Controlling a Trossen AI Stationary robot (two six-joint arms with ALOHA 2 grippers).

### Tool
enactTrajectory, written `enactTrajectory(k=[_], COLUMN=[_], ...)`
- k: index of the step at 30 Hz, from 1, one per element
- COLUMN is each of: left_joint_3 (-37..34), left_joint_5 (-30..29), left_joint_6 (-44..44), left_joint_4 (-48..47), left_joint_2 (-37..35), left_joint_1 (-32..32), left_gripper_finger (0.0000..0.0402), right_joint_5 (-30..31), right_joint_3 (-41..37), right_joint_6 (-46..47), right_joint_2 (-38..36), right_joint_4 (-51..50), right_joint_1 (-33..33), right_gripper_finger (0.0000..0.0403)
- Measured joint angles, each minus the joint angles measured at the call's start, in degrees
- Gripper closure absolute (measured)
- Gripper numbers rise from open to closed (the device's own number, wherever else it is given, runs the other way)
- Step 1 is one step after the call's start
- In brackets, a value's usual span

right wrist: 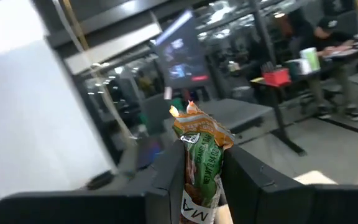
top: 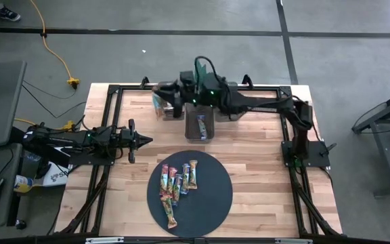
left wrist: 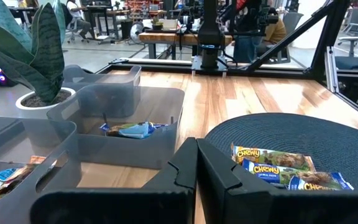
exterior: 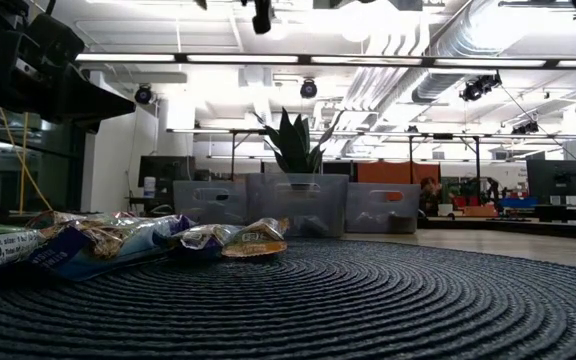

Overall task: Pick and place Granola Bars by type
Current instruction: Put the yellow granola bar into the left black bin

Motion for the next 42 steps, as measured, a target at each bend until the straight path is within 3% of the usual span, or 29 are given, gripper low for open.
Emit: enactTrajectory(k=[7,23,34,42], left_joint_3=[0.0,0.0,0.0,0.0], left_joint_5=[0.0,0.0,0.0,0.0], left_joint_6=[0.0,0.0,0.0,0.0], left_joint_4=[0.0,0.0,0.0,0.0], left_joint_2=[0.0,0.0,0.0,0.0], left_joint_1=[0.0,0.0,0.0,0.0], left_gripper_finger=[0.0400,0.0400,0.0400,0.0400], right_joint_5=[4.0,8.5,16.2,16.6], right_joint_3=[5.2,6.1,6.1,6.1], right_joint_6=[-1.0,4.0,1.6,-0.4], right_joint_2=[5.3,17.2,18.4,18.4], right_joint_4=[-2.6,-2.3,-9.6,-13.8], right_joint_1=[-4.9,-10.1,-9.4,-9.4], right_gripper_finger=[0.0320,0.0320,0.0320,0.0320])
